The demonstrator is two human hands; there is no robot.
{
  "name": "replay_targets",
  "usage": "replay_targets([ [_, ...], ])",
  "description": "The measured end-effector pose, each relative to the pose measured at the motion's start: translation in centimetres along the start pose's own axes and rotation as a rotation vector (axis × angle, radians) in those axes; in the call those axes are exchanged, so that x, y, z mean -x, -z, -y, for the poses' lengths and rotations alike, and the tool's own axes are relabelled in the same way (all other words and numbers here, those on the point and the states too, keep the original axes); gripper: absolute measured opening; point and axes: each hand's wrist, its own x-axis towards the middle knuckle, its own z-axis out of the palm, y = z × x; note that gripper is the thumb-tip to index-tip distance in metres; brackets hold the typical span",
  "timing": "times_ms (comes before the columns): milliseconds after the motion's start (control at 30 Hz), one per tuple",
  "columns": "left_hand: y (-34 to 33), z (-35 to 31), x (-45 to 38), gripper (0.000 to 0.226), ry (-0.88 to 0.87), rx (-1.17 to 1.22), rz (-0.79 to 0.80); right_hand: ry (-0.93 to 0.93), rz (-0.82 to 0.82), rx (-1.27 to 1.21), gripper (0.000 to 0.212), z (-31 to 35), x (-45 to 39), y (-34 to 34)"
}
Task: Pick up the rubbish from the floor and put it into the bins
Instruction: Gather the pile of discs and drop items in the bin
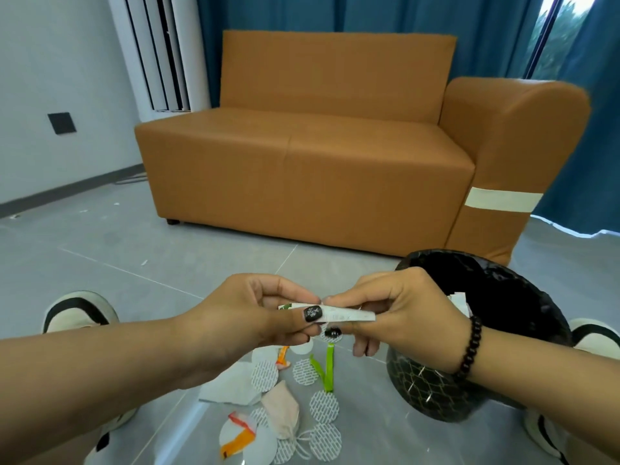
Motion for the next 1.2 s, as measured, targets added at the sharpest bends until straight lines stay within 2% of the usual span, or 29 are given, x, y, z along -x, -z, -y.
replay_targets([
  [133, 0.1, 0.1, 0.2, 0.013, -0.072, -0.138, -0.041, -0.242, 0.085, -0.141, 0.034, 0.7, 1.0, -0.3],
  [267, -0.2, 0.4, 0.2, 0.008, -0.141, -0.26, -0.068, -0.279, 0.046, -0.075, 0.014, 0.8, 1.6, -1.0],
  [533, -2.1, 1.8, -0.9, 0.006, -0.103, -0.313, -0.01, -0.256, 0.059, 0.297, 0.018, -0.4, 2.3, 0.7],
  [633, -2.3, 2.2, -1.9, 0.021, -0.053, -0.286, -0.035, -0.264, -0.16, 0.455, 0.02, -3.0, 1.8, 4.2],
  [733, -1.9, 2.4, -3.0, 0.025, 0.041, -0.242, -0.064, -0.398, -0.342, 0.62, 0.022, -6.3, 2.2, 8.9],
  [867, -1.7, 2.4, -4.0, 0.019, 0.127, -0.179, -0.08, -0.624, -0.303, 0.807, 0.02, -10.7, 3.1, 12.3],
  [967, -2.4, 2.5, -4.3, 0.022, 0.148, -0.181, -0.051, -0.725, -0.184, 0.91, 0.023, -13.0, 3.3, 12.7],
  [1033, -2.8, 2.7, -4.2, 0.023, 0.159, -0.209, -0.025, -0.72, -0.14, 0.952, 0.024, -13.5, 2.8, 12.8],
  [1100, -2.7, 2.9, -4.2, 0.023, 0.174, -0.213, -0.004, -0.641, -0.183, 0.98, 0.022, -13.1, 2.0, 12.5],
  [1200, -1.9, 3.2, -4.2, 0.021, 0.205, -0.182, -0.006, -0.34, -0.236, 0.953, 0.016, -11.1, 0.3, 10.4],
])
